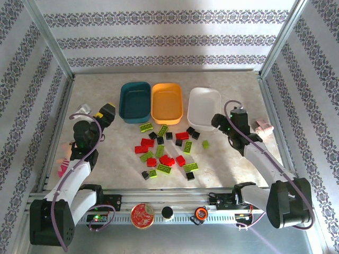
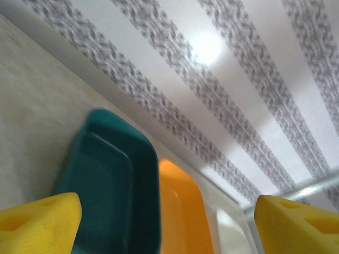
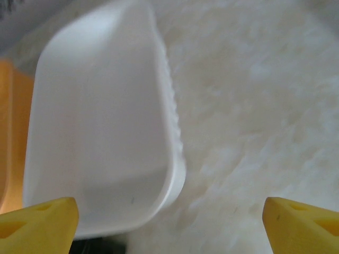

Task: Sort the legos into containers by color
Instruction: Pick up the lego from the center of the table.

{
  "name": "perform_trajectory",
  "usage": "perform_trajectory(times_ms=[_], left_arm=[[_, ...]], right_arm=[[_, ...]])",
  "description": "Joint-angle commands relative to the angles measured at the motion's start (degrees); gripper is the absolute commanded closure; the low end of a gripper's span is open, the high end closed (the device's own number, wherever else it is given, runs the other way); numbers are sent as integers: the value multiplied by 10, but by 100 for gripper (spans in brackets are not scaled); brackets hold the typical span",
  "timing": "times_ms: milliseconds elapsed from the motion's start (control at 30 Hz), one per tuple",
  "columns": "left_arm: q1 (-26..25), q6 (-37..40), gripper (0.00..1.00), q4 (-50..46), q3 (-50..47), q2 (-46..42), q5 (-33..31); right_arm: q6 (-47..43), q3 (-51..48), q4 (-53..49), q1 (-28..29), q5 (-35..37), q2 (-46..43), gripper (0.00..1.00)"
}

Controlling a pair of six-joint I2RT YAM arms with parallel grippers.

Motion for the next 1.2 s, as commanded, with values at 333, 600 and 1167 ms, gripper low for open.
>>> perform_trajectory(times_ms=[333,600,1167], left_arm=[[-160,68,8,-242,-25,-71,29],[-162,71,8,-244,-30,-67,41],[-165,86,8,-272,-5,-36,61]], right_arm=[[-16,-44,-97,138,-17,-6,23],[-51,6,-92,147,-19,113,38],[-72,21,-75,150,-48,154,76]])
